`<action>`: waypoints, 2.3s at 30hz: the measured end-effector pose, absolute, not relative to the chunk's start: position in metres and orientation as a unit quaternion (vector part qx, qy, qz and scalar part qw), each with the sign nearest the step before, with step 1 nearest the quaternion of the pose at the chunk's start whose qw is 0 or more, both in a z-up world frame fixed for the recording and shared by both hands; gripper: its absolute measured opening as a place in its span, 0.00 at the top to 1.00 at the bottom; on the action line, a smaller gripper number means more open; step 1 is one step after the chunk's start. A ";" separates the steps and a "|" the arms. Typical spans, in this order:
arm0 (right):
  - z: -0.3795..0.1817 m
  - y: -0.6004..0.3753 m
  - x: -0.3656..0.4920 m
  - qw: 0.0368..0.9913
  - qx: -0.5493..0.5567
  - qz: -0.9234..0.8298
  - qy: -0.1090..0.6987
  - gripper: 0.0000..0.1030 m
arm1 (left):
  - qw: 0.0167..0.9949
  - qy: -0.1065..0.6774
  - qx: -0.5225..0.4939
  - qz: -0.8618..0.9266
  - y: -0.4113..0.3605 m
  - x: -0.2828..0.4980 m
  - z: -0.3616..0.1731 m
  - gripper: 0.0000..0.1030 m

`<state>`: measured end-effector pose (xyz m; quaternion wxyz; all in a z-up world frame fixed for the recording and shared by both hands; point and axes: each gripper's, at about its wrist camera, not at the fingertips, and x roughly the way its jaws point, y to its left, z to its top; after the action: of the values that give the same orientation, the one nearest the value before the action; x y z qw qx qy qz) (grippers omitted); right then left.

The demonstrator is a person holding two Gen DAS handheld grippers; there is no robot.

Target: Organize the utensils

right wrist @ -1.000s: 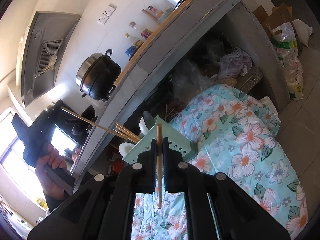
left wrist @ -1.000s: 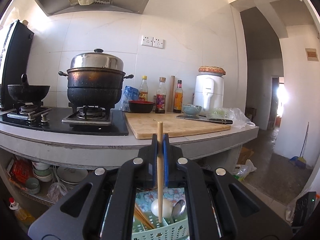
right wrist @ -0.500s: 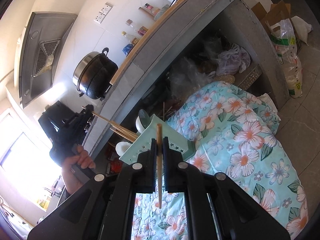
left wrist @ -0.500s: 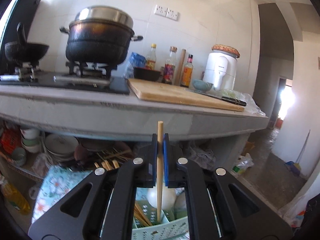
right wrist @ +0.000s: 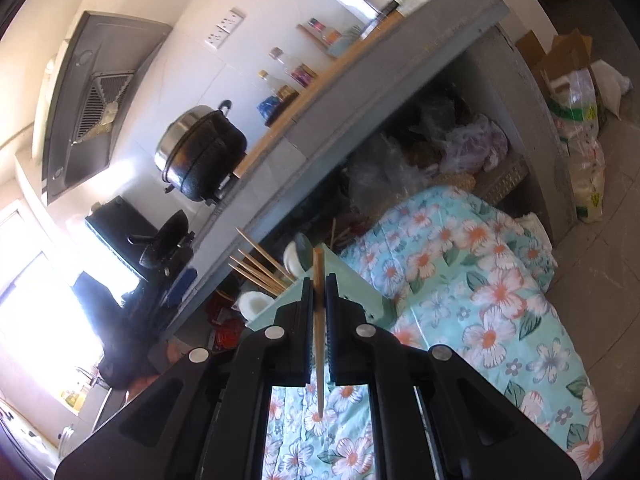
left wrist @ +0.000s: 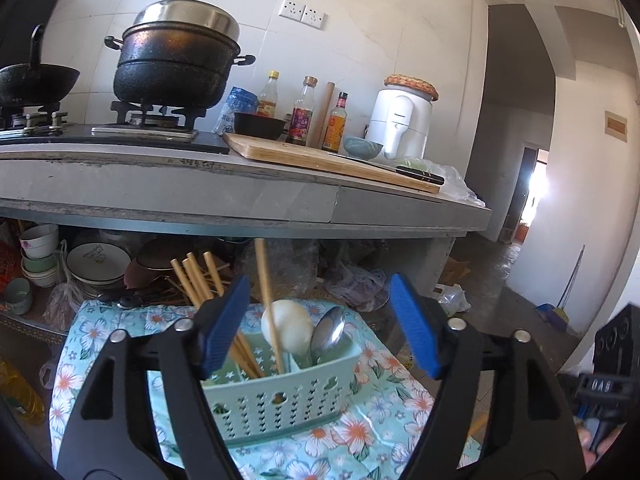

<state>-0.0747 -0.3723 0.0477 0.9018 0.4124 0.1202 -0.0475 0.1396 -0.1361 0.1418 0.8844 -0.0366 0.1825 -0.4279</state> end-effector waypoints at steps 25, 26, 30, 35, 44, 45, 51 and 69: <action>0.188 -0.310 0.068 0.983 0.148 -0.074 0.074 0.94 | 0.916 0.269 -0.004 -0.298 -0.049 0.099 0.052 0.08; 0.184 -0.304 0.076 0.985 0.129 -0.081 0.081 0.94 | 0.919 0.267 -0.002 -0.290 -0.048 0.099 0.051 0.08; 0.157 -0.279 0.105 0.986 0.064 -0.080 0.128 0.94 | 0.926 0.268 0.003 -0.267 -0.047 0.099 0.047 0.08; 0.132 -0.254 0.102 0.986 0.013 -0.052 0.158 0.83 | 0.934 0.259 0.021 -0.246 -0.048 0.095 0.047 0.08; 0.137 -0.264 0.022 0.988 0.083 -0.043 0.121 0.52 | 0.944 0.261 0.033 -0.200 -0.051 0.090 0.053 0.08; 0.134 -0.264 0.014 0.987 0.087 -0.054 0.123 0.49 | 0.945 0.262 0.033 -0.194 -0.052 0.090 0.054 0.08; 0.090 -0.247 -0.015 0.962 0.035 -0.199 0.183 0.22 | 0.957 0.256 0.052 -0.128 -0.054 0.081 0.064 0.08; 0.040 -0.246 -0.018 0.922 0.047 -0.275 0.270 0.08 | 0.960 0.271 0.076 -0.011 -0.041 0.082 0.071 0.08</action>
<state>-0.0185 -0.2464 0.0399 0.9215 0.0468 0.2705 -0.2747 0.0816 -0.0413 0.0711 0.9596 0.0764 0.2707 -0.0113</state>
